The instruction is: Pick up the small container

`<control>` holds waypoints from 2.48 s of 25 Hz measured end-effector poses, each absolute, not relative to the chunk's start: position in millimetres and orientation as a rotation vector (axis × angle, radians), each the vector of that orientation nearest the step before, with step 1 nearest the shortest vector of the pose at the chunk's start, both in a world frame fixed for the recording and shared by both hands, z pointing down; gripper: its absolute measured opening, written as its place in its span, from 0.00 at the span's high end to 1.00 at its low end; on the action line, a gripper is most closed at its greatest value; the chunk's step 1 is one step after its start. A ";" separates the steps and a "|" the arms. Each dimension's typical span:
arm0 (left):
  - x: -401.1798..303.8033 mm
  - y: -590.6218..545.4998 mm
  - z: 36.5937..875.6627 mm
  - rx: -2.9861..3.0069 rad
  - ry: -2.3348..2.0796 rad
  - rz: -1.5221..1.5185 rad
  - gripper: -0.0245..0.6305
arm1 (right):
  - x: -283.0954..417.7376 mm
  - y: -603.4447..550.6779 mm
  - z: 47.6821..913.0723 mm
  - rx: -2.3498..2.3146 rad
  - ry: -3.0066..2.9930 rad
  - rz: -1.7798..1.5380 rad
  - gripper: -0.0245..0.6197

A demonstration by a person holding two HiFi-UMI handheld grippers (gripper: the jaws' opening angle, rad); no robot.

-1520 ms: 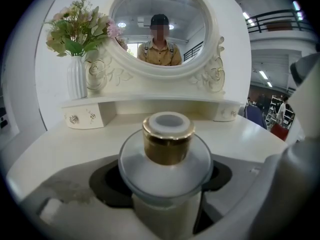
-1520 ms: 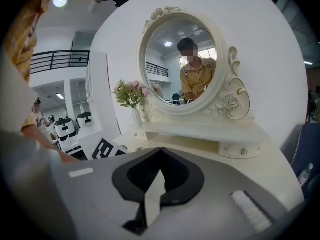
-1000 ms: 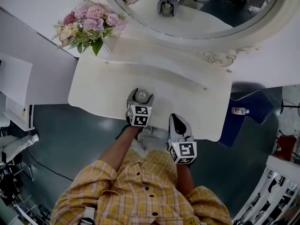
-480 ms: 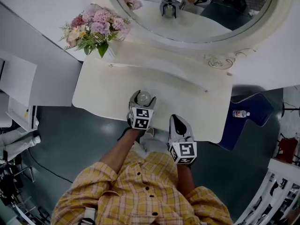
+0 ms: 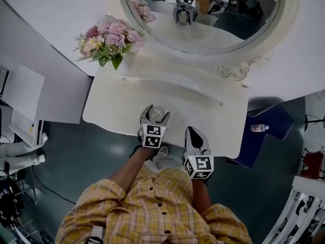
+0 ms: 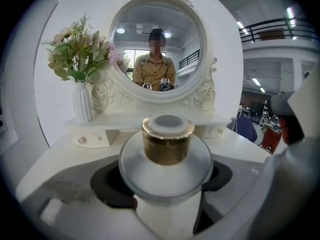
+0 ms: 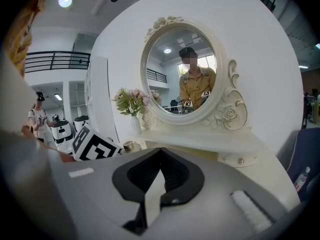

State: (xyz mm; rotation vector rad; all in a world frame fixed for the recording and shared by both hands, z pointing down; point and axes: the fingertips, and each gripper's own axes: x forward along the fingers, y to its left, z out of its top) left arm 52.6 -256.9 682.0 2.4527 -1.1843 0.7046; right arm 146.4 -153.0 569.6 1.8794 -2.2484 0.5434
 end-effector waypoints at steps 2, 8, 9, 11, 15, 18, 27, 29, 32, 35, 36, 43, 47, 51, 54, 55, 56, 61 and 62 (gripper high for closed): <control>50.0 -256.9 672.7 2.464 -1.187 0.695 0.44 | 146.4 -153.4 565.7 1.886 -2.248 0.534 0.96; 40.3 -254.8 650.8 2.506 -1.189 0.673 0.44 | 145.3 -153.5 550.5 1.926 -2.259 0.505 0.96; 39.0 -254.4 647.8 2.512 -1.188 0.669 0.44 | 144.7 -153.3 548.3 1.931 -2.261 0.496 0.96; 37.4 -251.9 641.6 2.524 -1.182 0.660 0.44 | 144.1 -152.0 544.8 1.939 -2.260 0.483 0.96; 37.0 -245.7 628.3 2.541 -1.168 0.643 0.44 | 146.5 -149.2 538.4 1.959 -2.252 0.469 0.96; 35.9 -240.9 617.9 2.544 -1.166 0.622 0.44 | 147.7 -146.5 532.6 1.970 -2.251 0.461 0.96; 37.3 -225.3 575.0 2.610 -1.162 0.540 0.44 | 150.1 -142.0 514.5 1.998 -2.261 0.433 0.96; 36.3 -223.5 567.3 2.622 -1.168 0.528 0.44 | 149.5 -141.8 511.7 1.999 -2.265 0.427 0.96; 33.7 -220.7 558.2 2.633 -1.175 0.517 0.44 | 146.9 -140.4 507.7 1.998 -2.274 0.417 0.96; 31.2 -218.4 544.7 2.645 -1.188 0.480 0.44 | 143.6 -138.0 502.4 1.997 -2.284 0.406 0.96; 29.9 -217.4 539.1 2.648 -1.193 0.465 0.44 | 142.3 -137.2 500.4 1.998 -2.288 0.402 0.96; 29.0 -206.3 516.8 2.663 -1.181 0.416 0.44 | 143.8 -132.0 489.3 2.019 -2.288 0.371 0.96; 28.3 -202.7 509.8 2.673 -1.188 0.404 0.44 | 147.9 -131.1 486.3 2.036 -2.281 0.364 0.96; 25.5 -200.0 506.2 2.676 -1.192 0.392 0.44 | 150.4 -131.2 482.8 2.042 -2.277 0.345 0.96; 25.8 -198.8 499.9 2.686 -1.189 0.362 0.44 | 150.5 -131.6 480.6 2.037 -2.282 0.345 0.96; 26.4 -198.4 497.2 2.691 -1.187 0.353 0.44 | 150.6 -131.2 480.1 2.035 -2.284 0.348 0.96; 26.9 -197.9 494.6 2.697 -1.187 0.346 0.44 | 150.9 -130.6 479.4 2.034 -2.286 0.348 0.96; 22.2 -196.6 488.4 2.702 -1.197 0.324 0.44 | 154.2 -130.7 476.0 2.049 -2.283 0.339 0.96; 21.0 -196.4 487.5 2.701 -1.198 0.320 0.44 | 155.2 -130.5 475.0 2.056 -2.280 0.338 0.96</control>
